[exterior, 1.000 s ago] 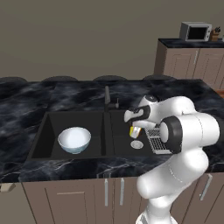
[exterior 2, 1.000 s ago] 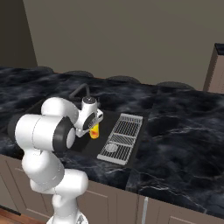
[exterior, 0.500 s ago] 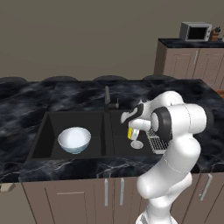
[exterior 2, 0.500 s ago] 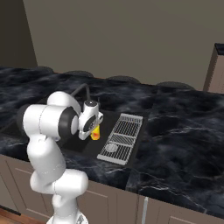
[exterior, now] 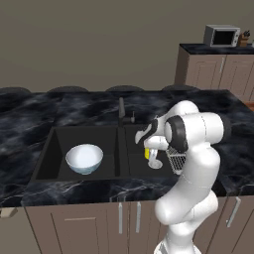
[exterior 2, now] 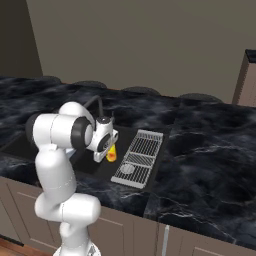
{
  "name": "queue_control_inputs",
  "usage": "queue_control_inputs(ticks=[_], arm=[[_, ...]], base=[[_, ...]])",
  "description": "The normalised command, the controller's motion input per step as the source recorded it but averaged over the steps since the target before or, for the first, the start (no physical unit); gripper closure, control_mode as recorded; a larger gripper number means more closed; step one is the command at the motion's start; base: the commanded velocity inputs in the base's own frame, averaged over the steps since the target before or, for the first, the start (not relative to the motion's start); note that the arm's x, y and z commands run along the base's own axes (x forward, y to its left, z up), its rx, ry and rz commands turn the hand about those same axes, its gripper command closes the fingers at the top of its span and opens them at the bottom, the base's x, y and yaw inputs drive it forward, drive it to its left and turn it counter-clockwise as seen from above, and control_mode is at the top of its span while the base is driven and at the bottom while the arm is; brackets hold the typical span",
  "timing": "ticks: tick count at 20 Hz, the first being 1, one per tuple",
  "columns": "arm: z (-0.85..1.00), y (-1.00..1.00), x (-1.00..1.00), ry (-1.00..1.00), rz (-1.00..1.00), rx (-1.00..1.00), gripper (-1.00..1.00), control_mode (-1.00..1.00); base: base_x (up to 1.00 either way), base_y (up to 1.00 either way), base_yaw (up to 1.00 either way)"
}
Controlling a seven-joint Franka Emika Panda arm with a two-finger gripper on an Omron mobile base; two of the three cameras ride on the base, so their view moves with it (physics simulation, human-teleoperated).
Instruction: Place the bowl in the left basin and the cup in the right basin of the sink.
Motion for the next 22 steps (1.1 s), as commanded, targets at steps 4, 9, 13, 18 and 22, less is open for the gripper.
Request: queue_control_inputs(ticks=[4, 9, 13, 18, 22], arm=[[-0.17, -0.14, 0.13, 0.05, 0.02, -0.06, 1.00, -1.00], [-0.17, -0.12, 0.11, 0.06, 0.02, -0.03, 1.00, -1.00], [-0.17, -0.11, 0.09, 0.04, 0.02, -0.01, 1.00, -1.00], [-0.26, -0.06, 0.08, 0.01, 0.02, -0.01, 1.00, -1.00], [-0.32, -0.05, 0.07, 0.00, 0.01, 0.00, 1.00, -1.00]], base=[[0.00, 0.00, 0.00], [0.00, 0.00, 0.00], [0.00, 0.00, 0.00], [0.00, 0.00, 0.00], [0.00, 0.00, 0.00]])
